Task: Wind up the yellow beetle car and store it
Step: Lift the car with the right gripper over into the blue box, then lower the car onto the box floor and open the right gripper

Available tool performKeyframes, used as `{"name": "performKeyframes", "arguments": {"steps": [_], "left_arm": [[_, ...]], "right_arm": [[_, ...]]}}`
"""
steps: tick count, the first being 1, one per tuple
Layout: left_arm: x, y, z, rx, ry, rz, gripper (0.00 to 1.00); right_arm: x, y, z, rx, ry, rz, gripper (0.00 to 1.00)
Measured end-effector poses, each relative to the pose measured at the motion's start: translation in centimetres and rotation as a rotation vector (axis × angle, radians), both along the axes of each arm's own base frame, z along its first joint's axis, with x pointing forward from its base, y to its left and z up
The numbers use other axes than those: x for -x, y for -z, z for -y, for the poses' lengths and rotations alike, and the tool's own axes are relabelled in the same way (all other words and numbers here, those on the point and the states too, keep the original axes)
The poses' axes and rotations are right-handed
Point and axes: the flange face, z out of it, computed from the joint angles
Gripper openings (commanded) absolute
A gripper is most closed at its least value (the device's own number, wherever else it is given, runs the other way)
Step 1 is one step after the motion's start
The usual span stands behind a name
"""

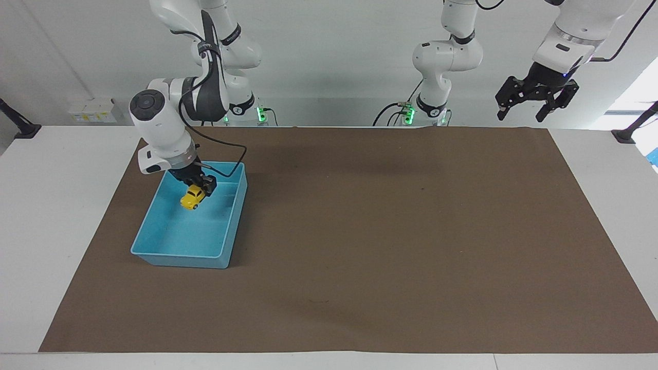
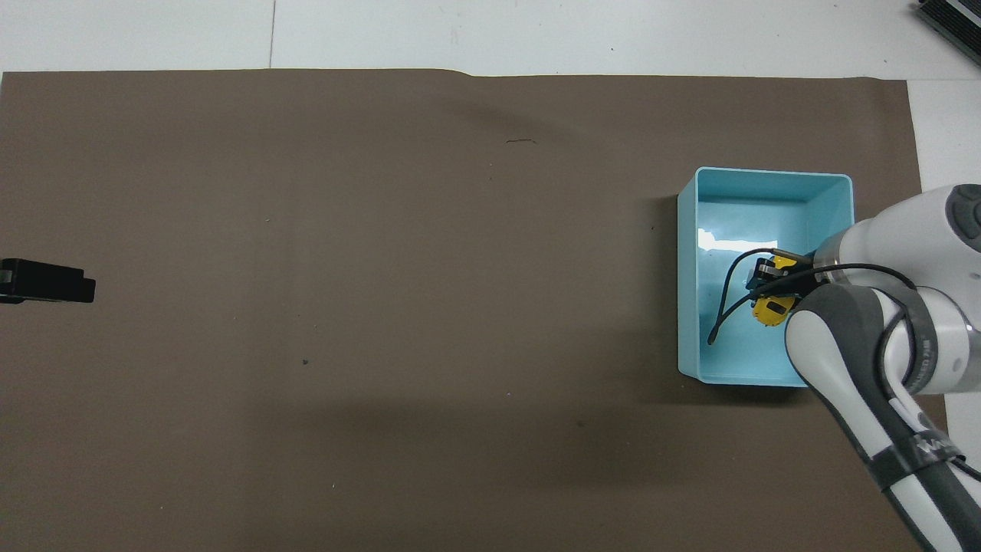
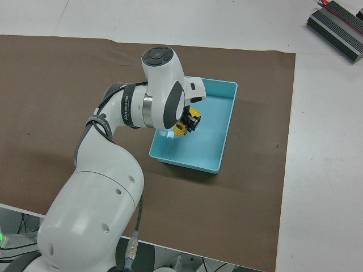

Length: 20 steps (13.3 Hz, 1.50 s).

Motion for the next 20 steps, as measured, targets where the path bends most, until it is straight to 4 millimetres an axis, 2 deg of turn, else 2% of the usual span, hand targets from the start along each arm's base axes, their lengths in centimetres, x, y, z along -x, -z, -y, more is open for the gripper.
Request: {"name": "performKeyframes", "arguments": {"steps": [4,10,20], "left_arm": [[0.0,0.0,0.0,0.000,0.000,0.000,1.00],[0.0,0.0,0.0,0.000,0.000,-0.001,1.00],[0.0,0.0,0.0,0.000,0.000,-0.001,1.00]], "right_arm": [[0.4,0.7,1.3,0.032,-0.160,0.004,0.00],[1.2,2.9,2.2,0.027,-0.334,0.031,0.00],[2.7,7.5,1.9,0.017,-0.391,0.034,0.00]]}}
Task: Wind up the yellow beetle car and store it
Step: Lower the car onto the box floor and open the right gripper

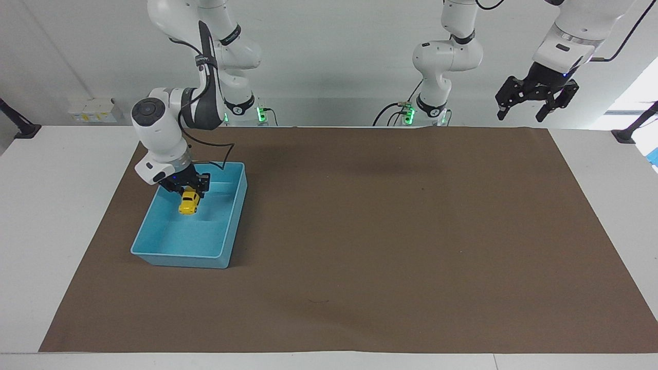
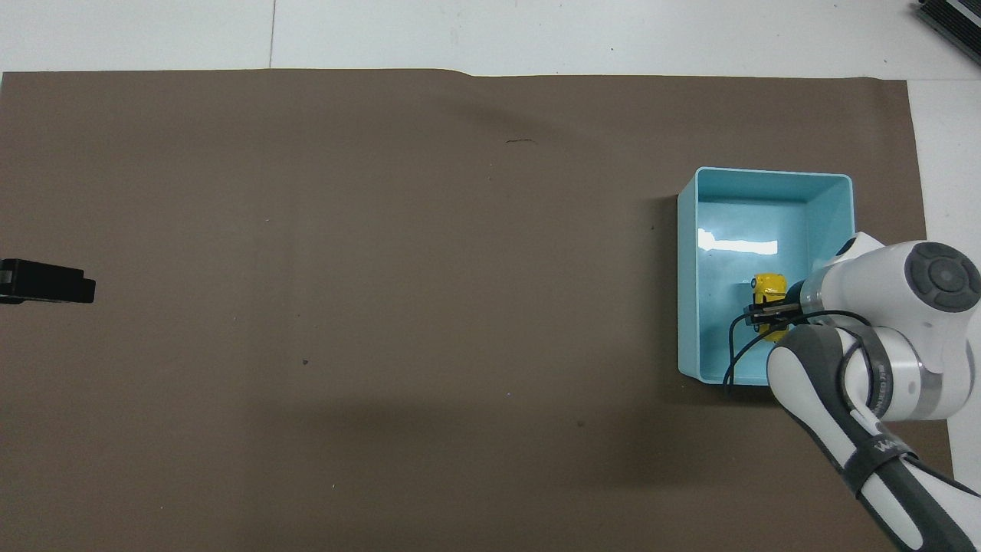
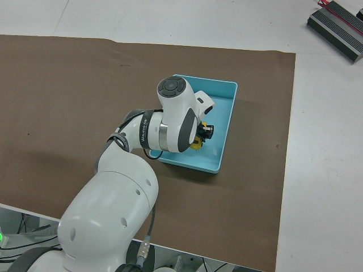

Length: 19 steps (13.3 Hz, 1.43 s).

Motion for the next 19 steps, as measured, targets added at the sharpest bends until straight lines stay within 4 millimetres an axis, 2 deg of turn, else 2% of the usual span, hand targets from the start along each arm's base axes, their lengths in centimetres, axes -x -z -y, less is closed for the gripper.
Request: {"name": "performKeyframes", "arguments": {"steps": [2,3,4,7,9,12,16,19], "left_arm": [[0.0,0.0,0.0,0.000,0.000,0.000,1.00],[0.0,0.0,0.0,0.000,0.000,0.000,1.00],[0.0,0.0,0.0,0.000,0.000,0.000,1.00],[0.0,0.0,0.0,0.000,0.000,0.000,1.00],[0.0,0.0,0.0,0.000,0.000,0.000,1.00],[0.0,0.0,0.0,0.000,0.000,0.000,1.00],[0.0,0.0,0.0,0.000,0.000,0.000,1.00],[0.0,0.0,0.0,0.000,0.000,0.000,1.00]], "right_arm": [[0.5,1.0,-0.1,-0.002,-0.002,0.006,0.00],[0.7,1.7,-0.1,-0.003,-0.003,0.006,0.31],[0.7,2.2,-0.2,-0.005,-0.006,0.006,0.99],[0.3,2.3,-0.6,-0.005,-0.025,0.006,1.00],[-0.7,0.8,-0.5,-0.003,-0.030,-0.004,1.00],[-2.8,-3.2,0.0,0.004,-0.019,-0.013,1.00],[-5.1,-10.0,0.3,0.013,0.020,0.000,1.00],[-5.7,-13.3,-0.4,0.018,0.114,-0.016,1.00]]}}
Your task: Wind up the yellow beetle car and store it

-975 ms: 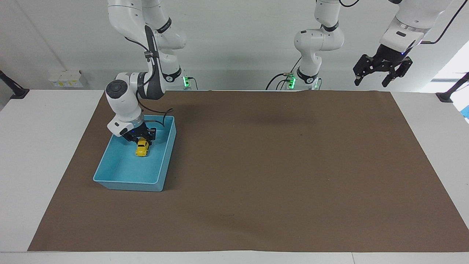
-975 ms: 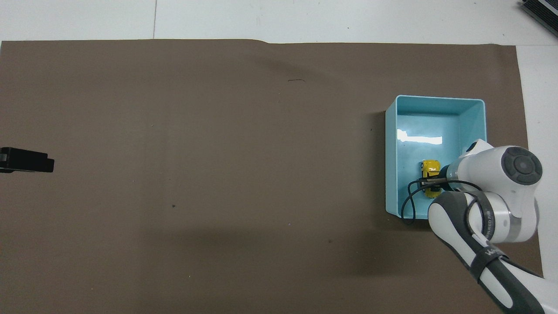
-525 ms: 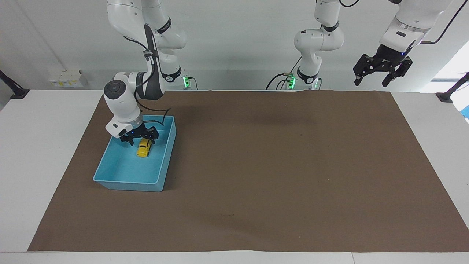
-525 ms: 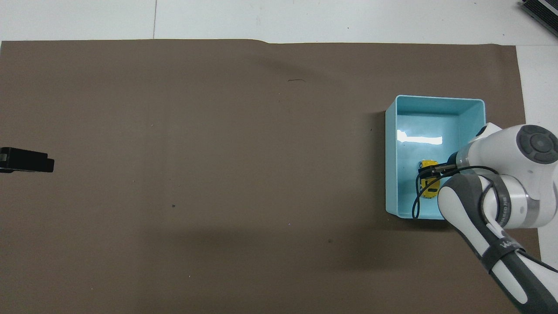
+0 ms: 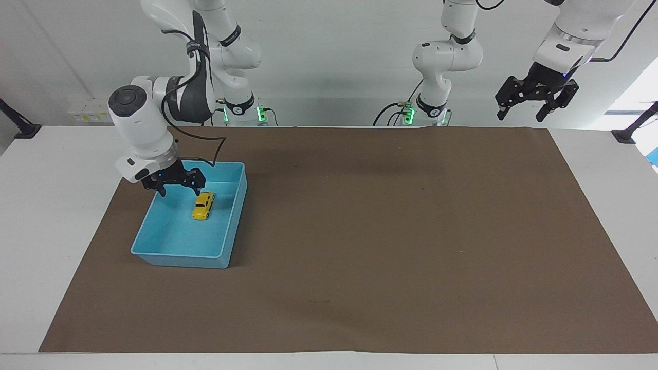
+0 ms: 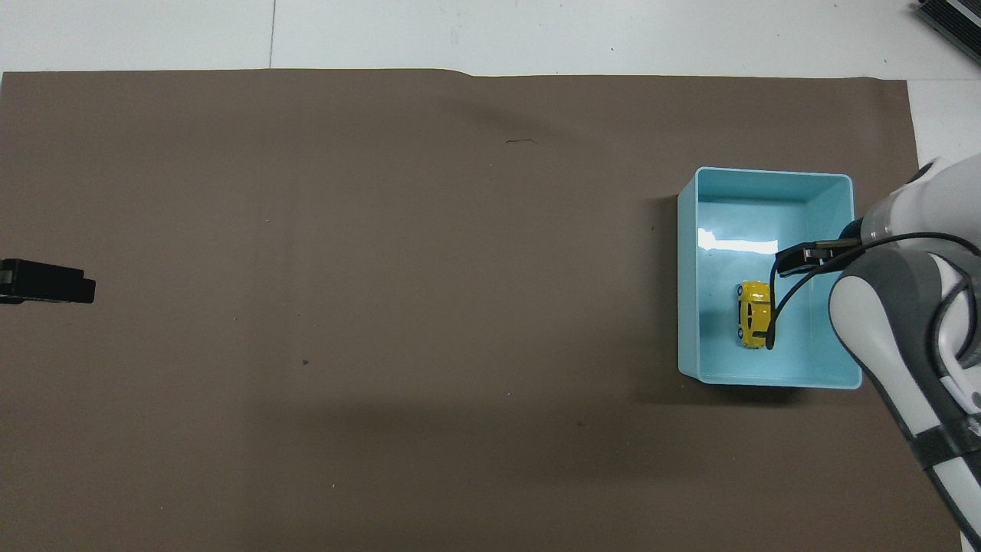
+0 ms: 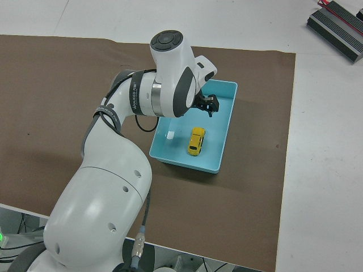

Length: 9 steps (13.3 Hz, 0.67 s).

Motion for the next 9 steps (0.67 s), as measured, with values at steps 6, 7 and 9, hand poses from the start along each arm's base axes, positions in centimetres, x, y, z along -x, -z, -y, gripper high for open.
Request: {"name": "performKeyframes", "arguments": {"steps": [6,7,9], "left_arm": [[0.0,0.0,0.0,0.000,0.000,0.000,1.00],[0.0,0.0,0.0,0.000,0.000,0.000,1.00],[0.0,0.0,0.0,0.000,0.000,0.000,1.00]], "right_arm": [[0.2,-5.5,-2.8,-0.068,0.064,-0.016,1.00],[0.3,-7.0,-2.8,-0.068,0.065,-0.020,1.00],[0.7,-9.8,-2.8,-0.068,0.066,-0.031,1.00]]}}
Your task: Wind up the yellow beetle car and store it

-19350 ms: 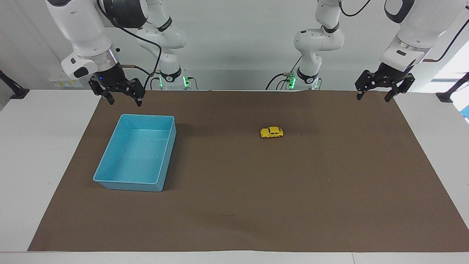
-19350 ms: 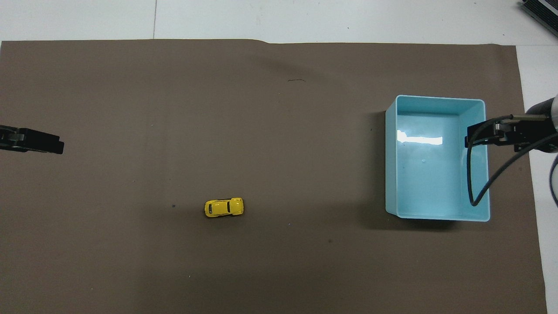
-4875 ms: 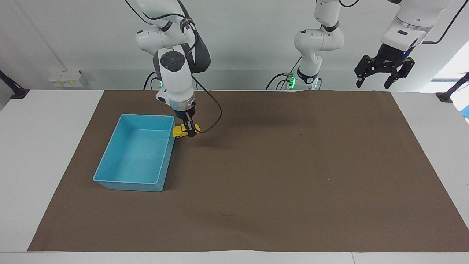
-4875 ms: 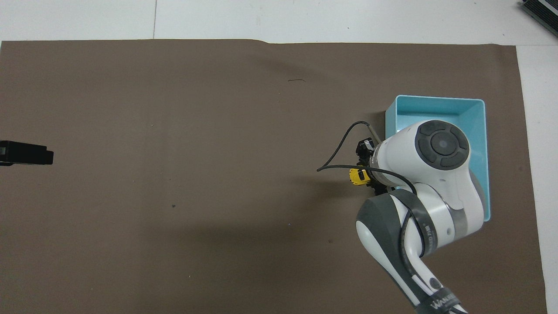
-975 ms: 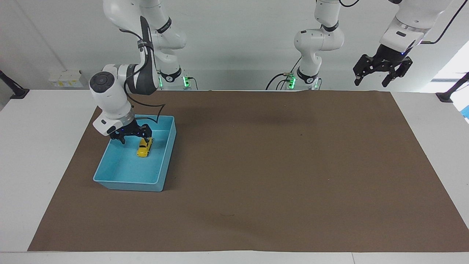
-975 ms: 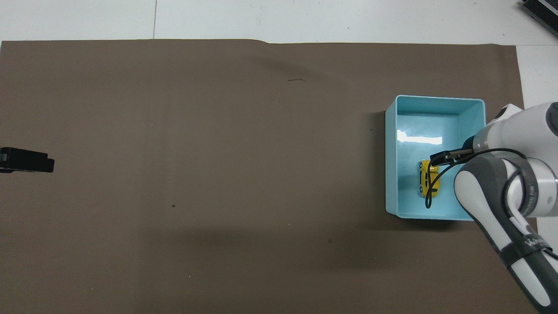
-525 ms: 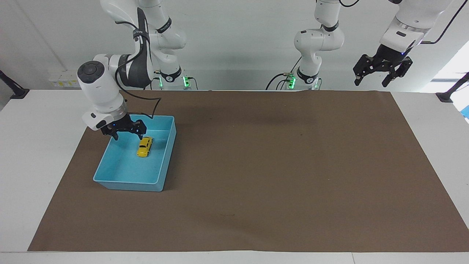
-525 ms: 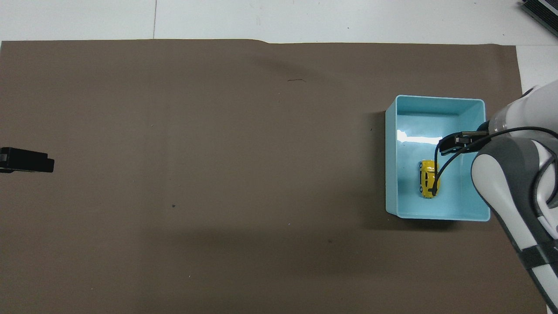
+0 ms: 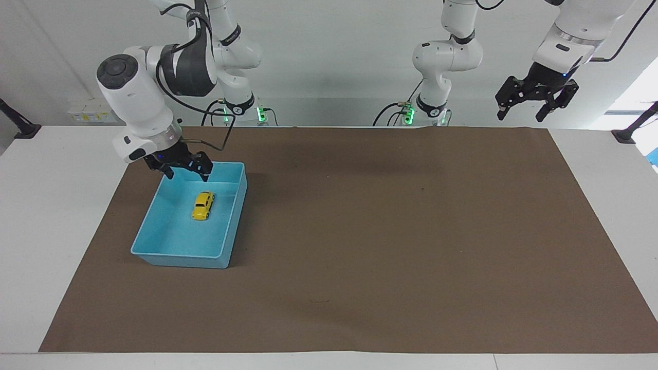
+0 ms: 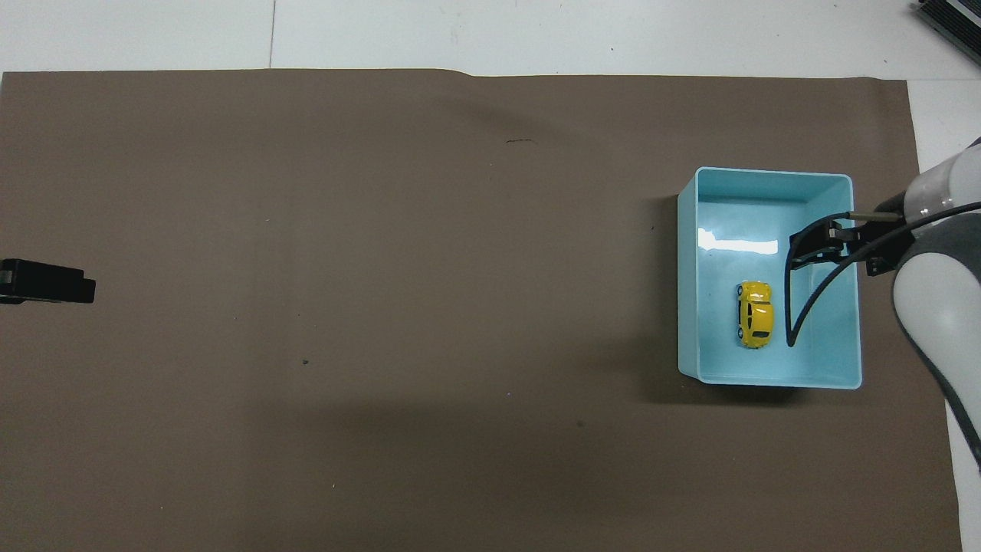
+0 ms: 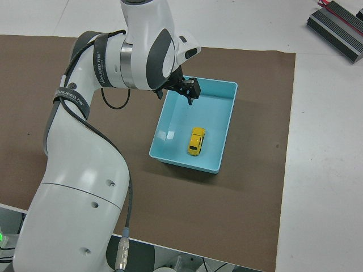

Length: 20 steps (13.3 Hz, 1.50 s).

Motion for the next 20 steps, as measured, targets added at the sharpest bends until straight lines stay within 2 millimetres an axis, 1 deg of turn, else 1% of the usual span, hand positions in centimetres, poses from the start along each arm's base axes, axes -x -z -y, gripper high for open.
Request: {"name": "performKeyframes", "arguments": {"steps": [2,4,6,13,16,20], "left_arm": [[0.0,0.0,0.0,0.000,0.000,0.000,1.00],[0.0,0.0,0.0,0.000,0.000,0.000,1.00],[0.0,0.0,0.0,0.000,0.000,0.000,1.00],[0.0,0.0,0.0,0.000,0.000,0.000,1.00],[0.0,0.0,0.0,0.000,0.000,0.000,1.00],[0.0,0.0,0.0,0.000,0.000,0.000,1.00]], "right_arm": [[0.4,-2.6,0.0,0.000,0.001,-0.004,1.00],[0.8,-4.8,0.0,0.001,0.001,0.000,1.00],[1.3,-5.8,0.0,0.001,0.001,-0.018,1.00],[1.4,-6.1,0.0,0.001,0.001,-0.020,1.00],[0.7,-6.5,0.0,0.002,0.001,0.040,1.00],[0.6,-6.5,0.0,0.002,0.001,0.047,1.00]]}}
